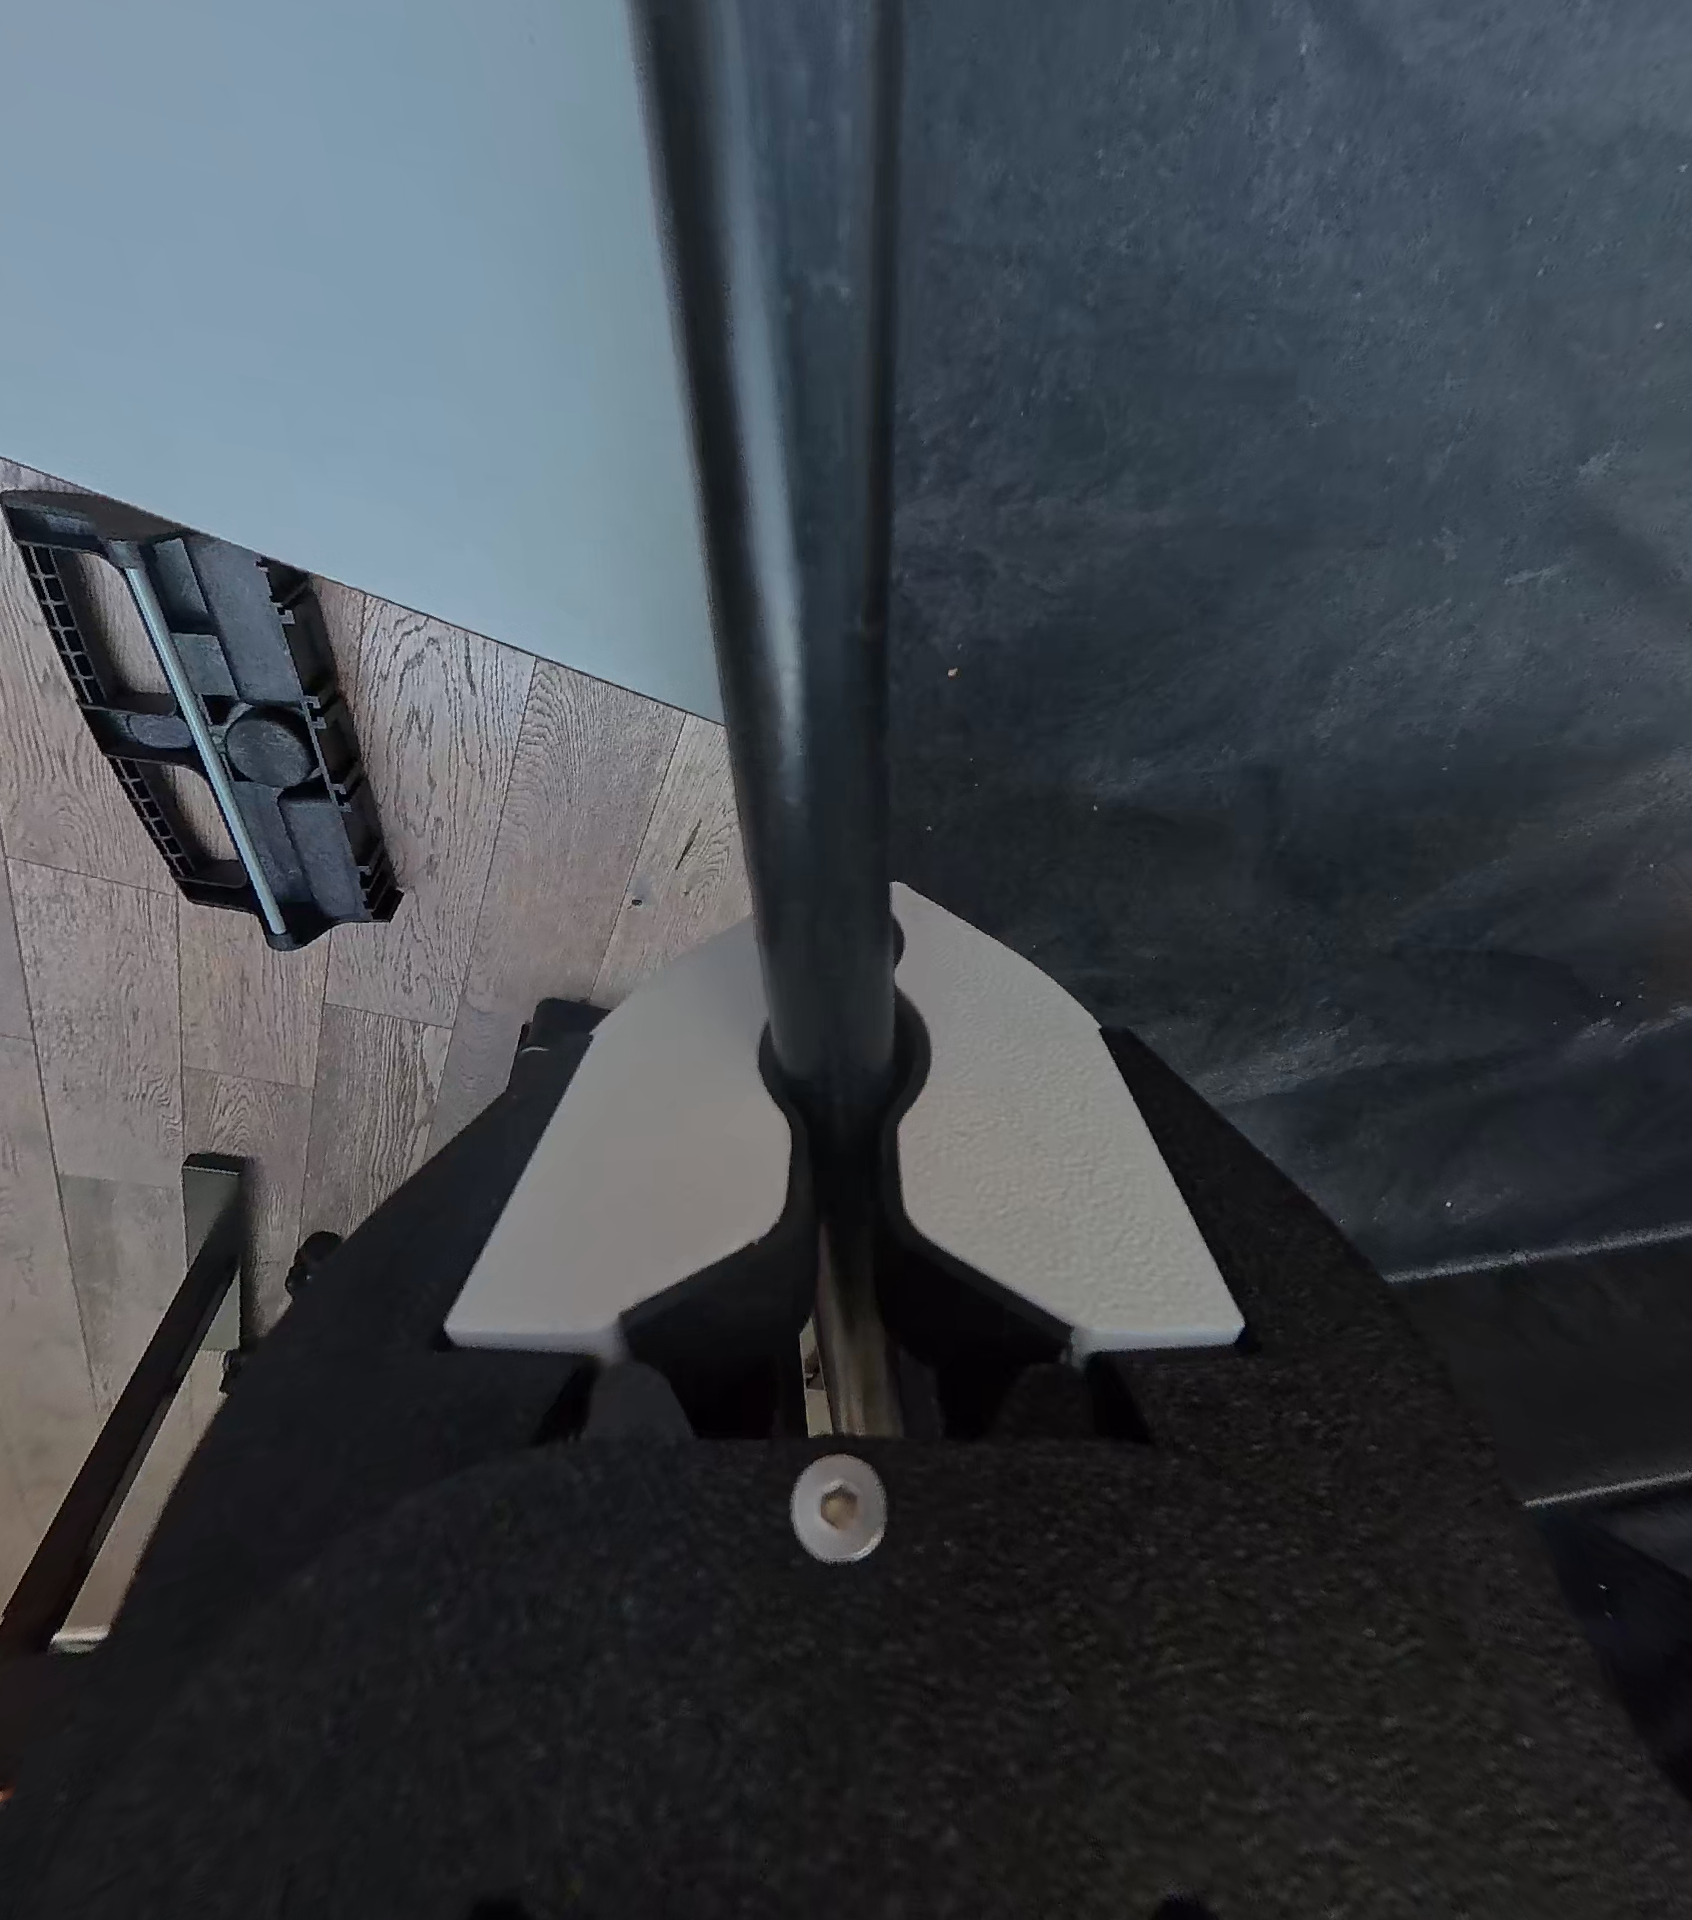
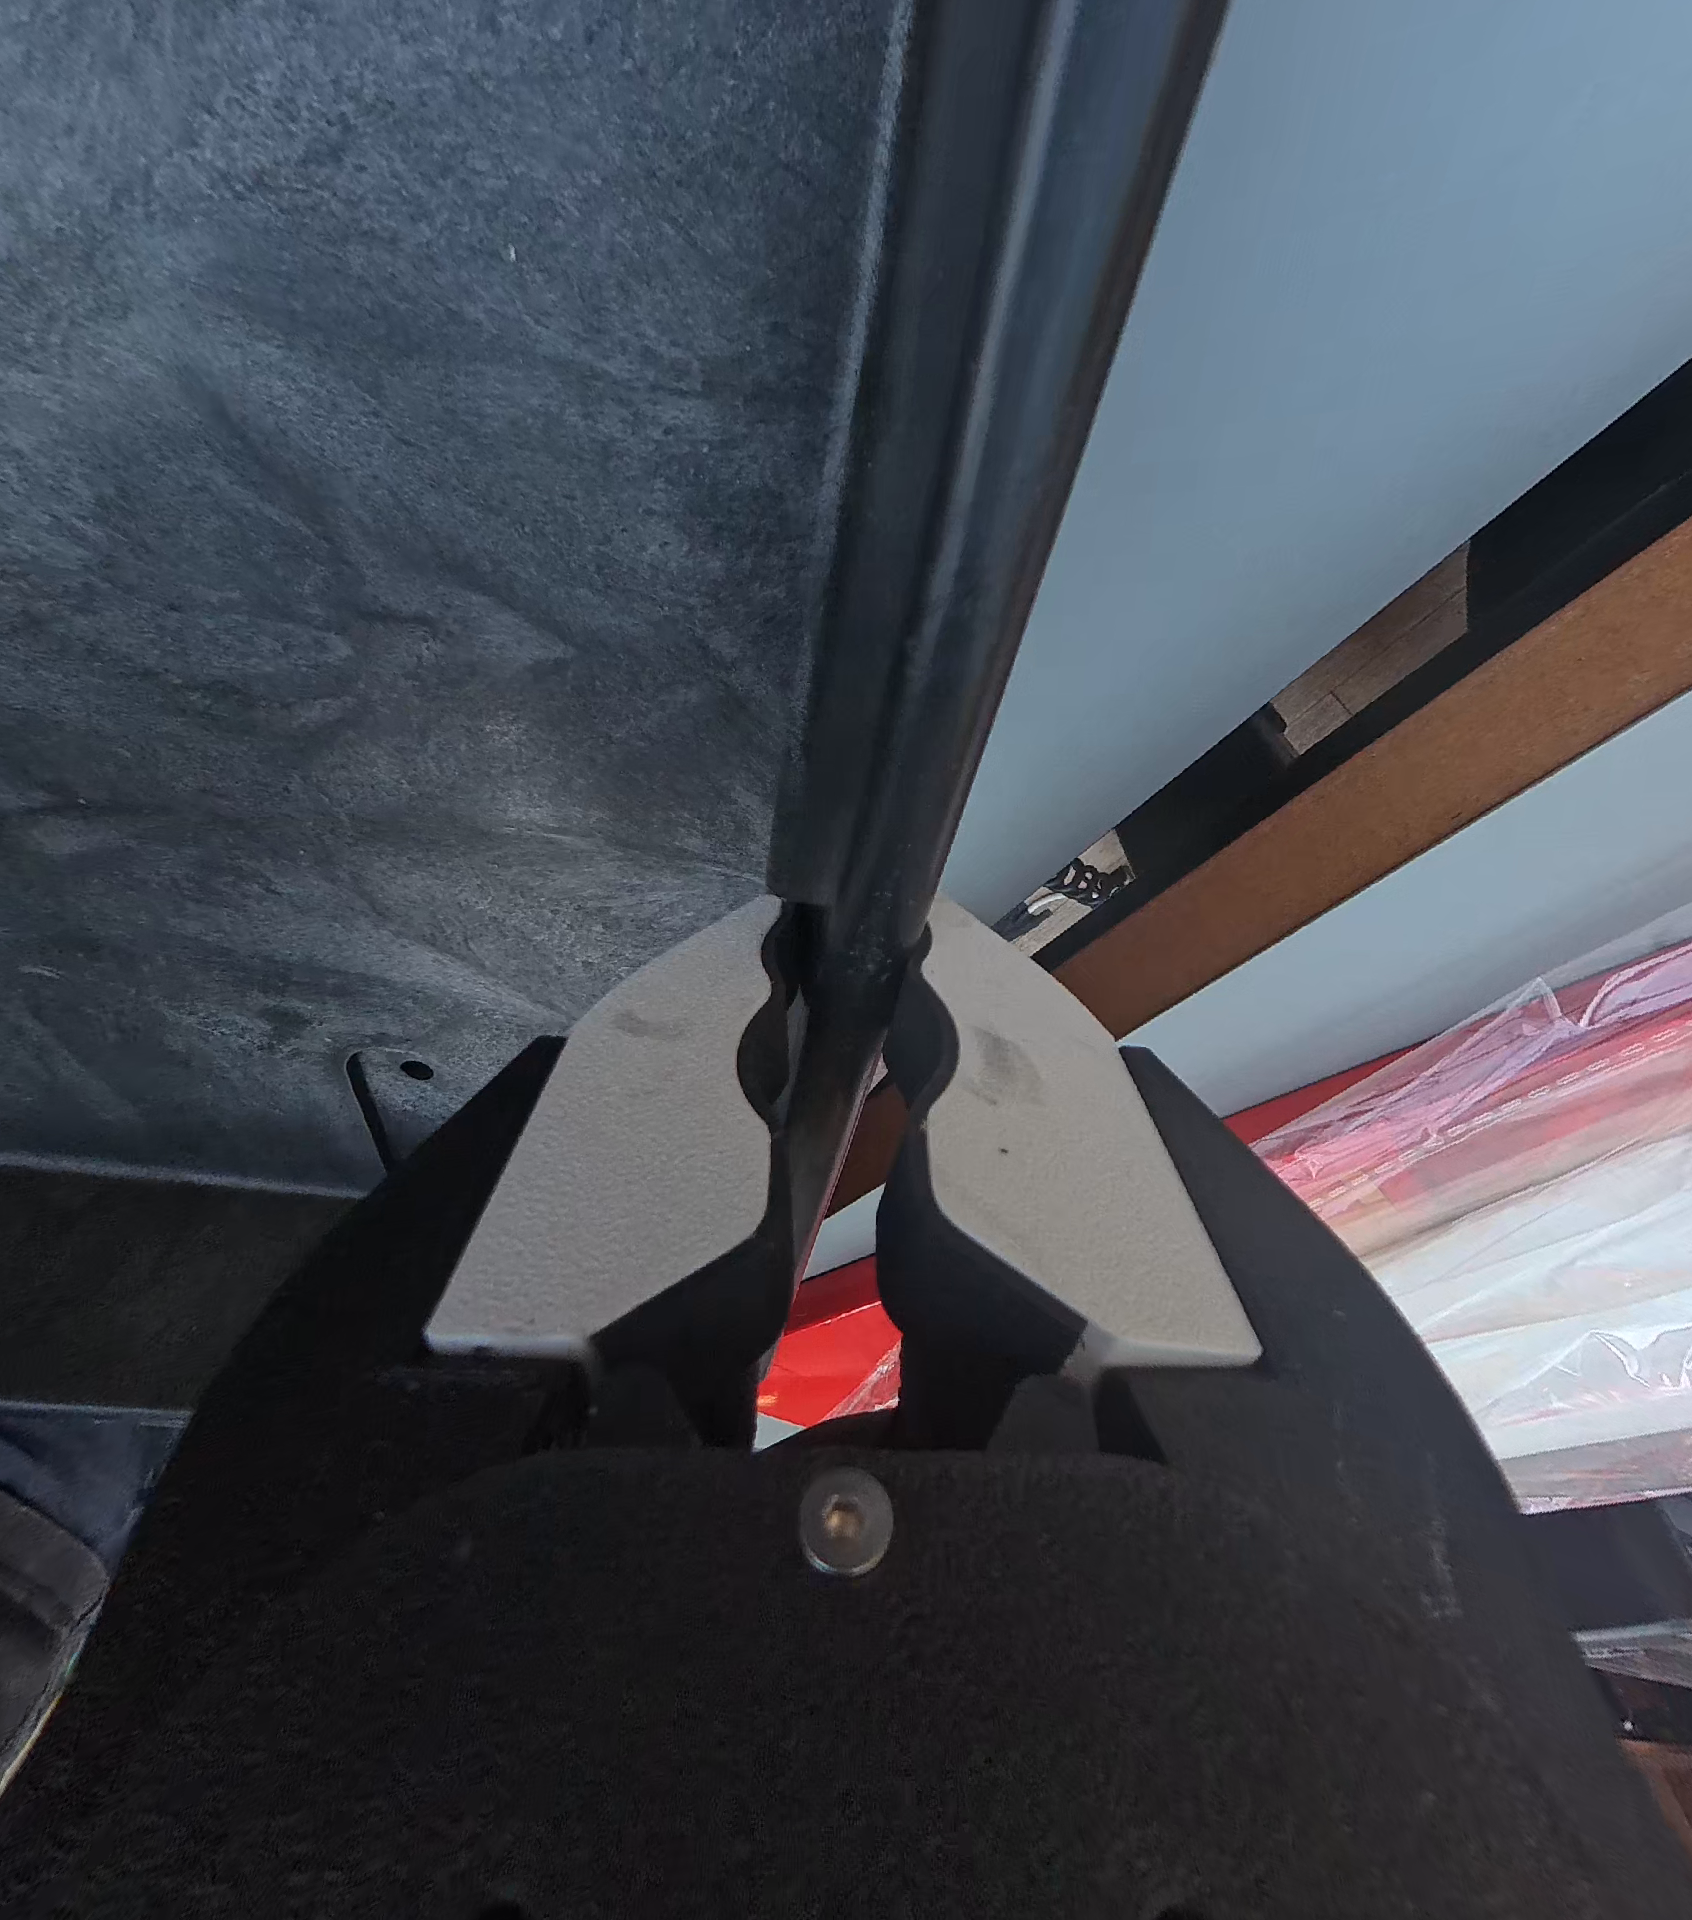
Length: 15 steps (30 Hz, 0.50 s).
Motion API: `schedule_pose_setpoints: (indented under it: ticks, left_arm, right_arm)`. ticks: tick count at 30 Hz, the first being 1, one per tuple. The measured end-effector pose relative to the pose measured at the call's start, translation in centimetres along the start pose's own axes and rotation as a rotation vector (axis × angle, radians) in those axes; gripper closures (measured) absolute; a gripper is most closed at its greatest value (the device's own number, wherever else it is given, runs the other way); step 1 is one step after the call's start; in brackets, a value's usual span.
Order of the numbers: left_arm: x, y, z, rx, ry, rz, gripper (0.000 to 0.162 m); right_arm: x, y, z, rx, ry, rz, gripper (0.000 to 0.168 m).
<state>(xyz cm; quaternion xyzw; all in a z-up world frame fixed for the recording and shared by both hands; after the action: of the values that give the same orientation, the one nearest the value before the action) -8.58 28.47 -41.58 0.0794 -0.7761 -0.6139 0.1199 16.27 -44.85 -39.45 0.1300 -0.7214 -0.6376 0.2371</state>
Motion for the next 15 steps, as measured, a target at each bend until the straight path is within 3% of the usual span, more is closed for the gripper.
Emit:
schedule_pose_setpoints:
  ticks: [15]
  left_arm:
    - [-2.3, -0.2, -0.3, 0.003, -0.033, 0.001, 0.155]
  right_arm:
    - [0.1, -0.1, -0.4, 0.015, -0.035, 0.018, 0.154]
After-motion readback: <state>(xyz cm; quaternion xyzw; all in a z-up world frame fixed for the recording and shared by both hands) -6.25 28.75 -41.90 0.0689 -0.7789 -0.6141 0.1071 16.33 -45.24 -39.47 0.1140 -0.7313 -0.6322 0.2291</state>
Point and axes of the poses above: each gripper's, where its closed fingertips meet, y back along the fingers, x out of its underside, z = x × y across the jaws, the point moved 1 cm from there along y, back along the fingers, and after that the axes turned 5 degrees about x, right-handed, at the moved point
